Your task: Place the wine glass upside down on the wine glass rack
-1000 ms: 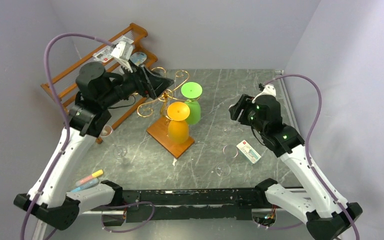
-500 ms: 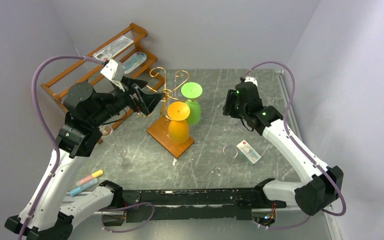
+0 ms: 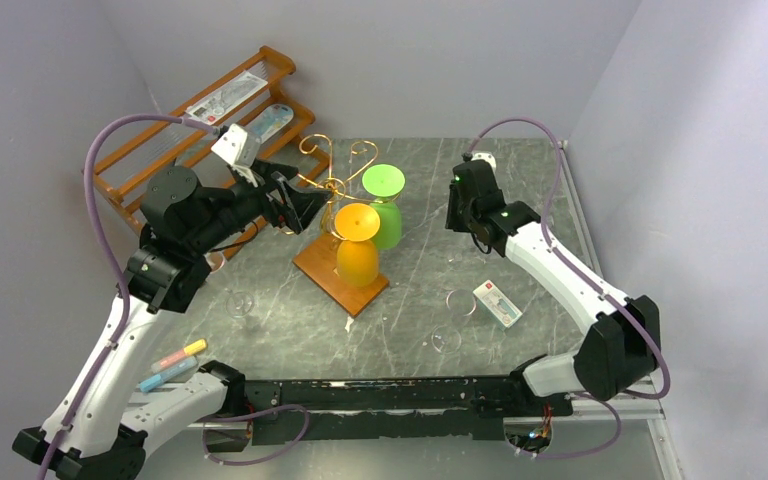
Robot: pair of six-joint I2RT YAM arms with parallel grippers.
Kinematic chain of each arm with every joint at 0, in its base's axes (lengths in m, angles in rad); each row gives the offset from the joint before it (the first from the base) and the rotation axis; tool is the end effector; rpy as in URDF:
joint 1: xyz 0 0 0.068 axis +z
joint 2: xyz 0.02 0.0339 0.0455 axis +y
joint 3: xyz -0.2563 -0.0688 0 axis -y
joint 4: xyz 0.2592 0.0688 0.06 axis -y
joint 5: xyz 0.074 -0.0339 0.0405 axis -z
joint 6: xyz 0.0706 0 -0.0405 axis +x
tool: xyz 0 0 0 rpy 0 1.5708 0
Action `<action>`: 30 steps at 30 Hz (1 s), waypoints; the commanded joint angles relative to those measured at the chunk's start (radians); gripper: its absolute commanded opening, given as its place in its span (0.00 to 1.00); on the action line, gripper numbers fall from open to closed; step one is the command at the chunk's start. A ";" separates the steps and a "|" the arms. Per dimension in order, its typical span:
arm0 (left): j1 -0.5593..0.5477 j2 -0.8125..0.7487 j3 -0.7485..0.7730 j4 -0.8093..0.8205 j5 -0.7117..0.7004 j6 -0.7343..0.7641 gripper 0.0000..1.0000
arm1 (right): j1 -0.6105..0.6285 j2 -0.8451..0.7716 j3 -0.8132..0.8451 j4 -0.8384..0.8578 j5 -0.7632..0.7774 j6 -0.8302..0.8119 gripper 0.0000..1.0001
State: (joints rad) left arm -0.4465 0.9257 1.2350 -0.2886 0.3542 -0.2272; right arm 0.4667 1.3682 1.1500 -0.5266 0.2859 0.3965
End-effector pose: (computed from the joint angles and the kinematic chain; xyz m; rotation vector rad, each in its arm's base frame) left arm 0.2011 -0.1234 0.4572 0.4604 1.5408 -0.8010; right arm 0.3114 0.1346 0.2710 0.0636 2.2808 0.1197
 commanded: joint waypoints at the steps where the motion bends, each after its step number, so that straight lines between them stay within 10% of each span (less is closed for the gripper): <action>1: 0.005 0.005 0.016 0.008 0.017 0.005 0.93 | 0.002 0.032 -0.005 0.017 -0.001 -0.032 0.25; 9: 0.005 0.010 0.024 -0.004 0.002 -0.032 0.92 | 0.001 0.011 -0.027 0.037 0.032 -0.048 0.00; 16: 0.005 0.027 0.048 0.045 0.038 -0.094 0.93 | 0.002 -0.095 0.021 0.103 0.028 -0.062 0.00; 30: 0.005 0.145 0.082 0.361 0.107 -0.432 0.96 | 0.001 -0.493 -0.238 0.930 0.011 -0.018 0.00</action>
State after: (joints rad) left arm -0.4465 1.0405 1.2819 -0.1074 0.4236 -0.4953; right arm 0.4667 0.9119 0.9428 0.0746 0.3103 0.3553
